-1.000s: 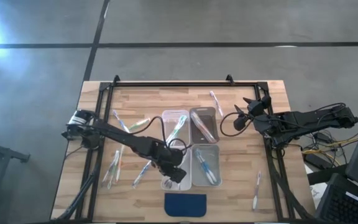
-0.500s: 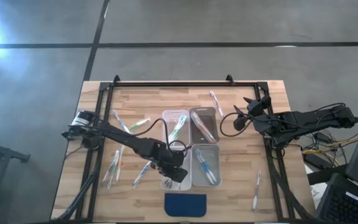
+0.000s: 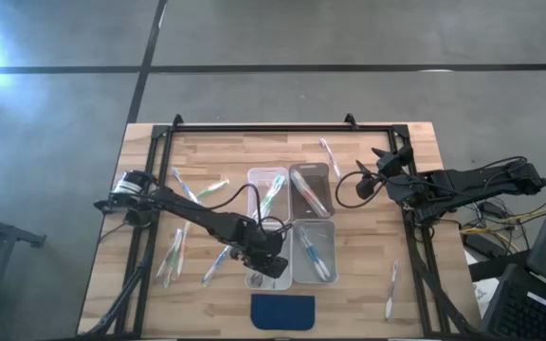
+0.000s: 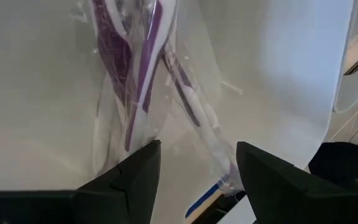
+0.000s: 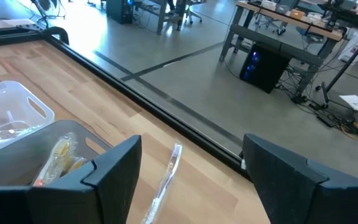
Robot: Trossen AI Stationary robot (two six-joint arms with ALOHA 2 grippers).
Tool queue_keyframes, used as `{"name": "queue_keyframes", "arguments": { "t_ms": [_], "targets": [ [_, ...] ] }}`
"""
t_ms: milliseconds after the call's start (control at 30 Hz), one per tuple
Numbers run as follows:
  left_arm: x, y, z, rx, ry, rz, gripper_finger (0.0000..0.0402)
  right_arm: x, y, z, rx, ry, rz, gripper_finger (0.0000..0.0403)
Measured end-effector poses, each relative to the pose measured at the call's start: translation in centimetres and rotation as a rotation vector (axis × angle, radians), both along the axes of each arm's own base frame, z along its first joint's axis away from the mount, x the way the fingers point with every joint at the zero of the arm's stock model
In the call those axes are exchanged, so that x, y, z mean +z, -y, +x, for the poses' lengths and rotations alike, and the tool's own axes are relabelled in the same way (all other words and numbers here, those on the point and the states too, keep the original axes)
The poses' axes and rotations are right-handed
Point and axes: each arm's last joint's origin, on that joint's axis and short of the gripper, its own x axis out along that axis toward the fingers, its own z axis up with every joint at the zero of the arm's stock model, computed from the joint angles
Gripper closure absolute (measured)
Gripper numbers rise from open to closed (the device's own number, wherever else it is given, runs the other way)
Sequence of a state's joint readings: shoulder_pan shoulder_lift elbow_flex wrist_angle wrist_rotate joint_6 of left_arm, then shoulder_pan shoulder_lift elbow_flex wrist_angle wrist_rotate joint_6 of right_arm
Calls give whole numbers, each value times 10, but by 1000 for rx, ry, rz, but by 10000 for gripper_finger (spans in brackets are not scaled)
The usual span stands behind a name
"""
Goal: Pick & Place Toothbrushes
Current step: Put the violet toothbrush into the white bin
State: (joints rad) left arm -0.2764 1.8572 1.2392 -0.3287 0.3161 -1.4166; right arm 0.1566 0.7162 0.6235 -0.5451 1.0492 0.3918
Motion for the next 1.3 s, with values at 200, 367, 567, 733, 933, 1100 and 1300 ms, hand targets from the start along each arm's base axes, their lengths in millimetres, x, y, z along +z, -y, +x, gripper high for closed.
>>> {"name": "queue_keyframes", "arguments": {
  "t_ms": [200, 367, 567, 733, 933, 1100, 1300],
  "targets": [
    [1, 0, 1, 14, 7, -12, 188, 0, 0, 0, 0, -1, -1, 159],
    [-5, 0, 2, 13, -7, -7, 214, 0, 0, 0, 1, -2, -2, 175],
    [-8, 0, 4, 11, -6, -11, 254, 0, 0, 0, 1, -2, -2, 187],
    [-7, 0, 6, 13, 13, -16, 282, 0, 0, 0, 0, -2, -2, 193],
    [-6, 0, 8, 18, 28, -23, 320, 0, 0, 0, 1, -6, -4, 202],
    [-5, 0, 9, 18, 51, -29, 348, -1, 0, 0, 1, -9, -5, 211],
    [-3, 1, 10, 11, 51, -43, 369, -1, 0, 0, 2, -11, -6, 222]
  ]
}}
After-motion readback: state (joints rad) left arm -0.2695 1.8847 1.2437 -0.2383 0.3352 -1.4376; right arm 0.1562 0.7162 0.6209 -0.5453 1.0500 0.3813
